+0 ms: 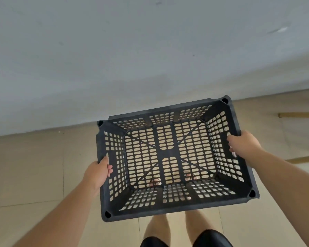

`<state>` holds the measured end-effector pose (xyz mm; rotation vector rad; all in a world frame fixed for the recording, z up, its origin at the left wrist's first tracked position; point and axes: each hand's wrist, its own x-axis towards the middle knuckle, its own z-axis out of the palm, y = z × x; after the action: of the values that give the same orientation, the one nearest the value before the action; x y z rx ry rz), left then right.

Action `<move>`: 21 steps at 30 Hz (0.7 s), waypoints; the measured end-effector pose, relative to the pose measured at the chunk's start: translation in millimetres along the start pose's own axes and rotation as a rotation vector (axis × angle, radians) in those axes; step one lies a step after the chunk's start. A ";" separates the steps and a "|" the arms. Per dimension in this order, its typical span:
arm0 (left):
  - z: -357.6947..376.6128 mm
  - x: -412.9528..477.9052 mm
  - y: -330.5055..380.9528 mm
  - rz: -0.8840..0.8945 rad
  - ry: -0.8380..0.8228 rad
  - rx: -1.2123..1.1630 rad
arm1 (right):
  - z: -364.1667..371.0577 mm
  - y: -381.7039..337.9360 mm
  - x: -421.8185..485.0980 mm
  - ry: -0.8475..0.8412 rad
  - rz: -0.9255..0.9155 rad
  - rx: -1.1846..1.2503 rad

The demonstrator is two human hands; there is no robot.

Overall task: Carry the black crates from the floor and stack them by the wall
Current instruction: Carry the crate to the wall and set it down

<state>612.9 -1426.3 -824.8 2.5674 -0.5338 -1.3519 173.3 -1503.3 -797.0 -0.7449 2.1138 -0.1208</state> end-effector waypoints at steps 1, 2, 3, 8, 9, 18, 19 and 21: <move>11.0 18.3 -3.3 -0.011 -0.001 -0.005 | 12.4 2.8 15.7 -0.003 0.006 -0.006; 21.8 36.1 -6.5 -0.021 0.002 -0.013 | 25.3 6.3 31.8 -0.003 0.011 -0.006; 33.4 54.0 -10.2 -0.031 0.005 -0.024 | 38.5 10.4 48.2 -0.004 0.017 0.001; 83.8 136.2 -31.9 -0.078 -0.017 -0.048 | 97.2 36.7 117.1 -0.049 0.067 0.054; 92.3 150.4 -36.8 -0.075 -0.025 -0.042 | 107.5 42.8 128.4 -0.055 0.071 0.053; 161.2 256.1 -53.9 -0.038 -0.008 -0.044 | 190.4 84.9 223.2 -0.040 0.127 0.069; 167.2 265.0 -54.5 -0.032 -0.003 -0.045 | 197.8 87.3 231.6 -0.043 0.129 0.073; 178.0 279.2 -56.2 -0.026 0.008 -0.039 | 209.6 91.6 246.0 -0.044 0.127 0.077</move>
<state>623.7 -1486.4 -1155.0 2.5564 -0.4701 -1.3464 181.5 -1526.7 -1132.1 -0.5618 2.0957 -0.1155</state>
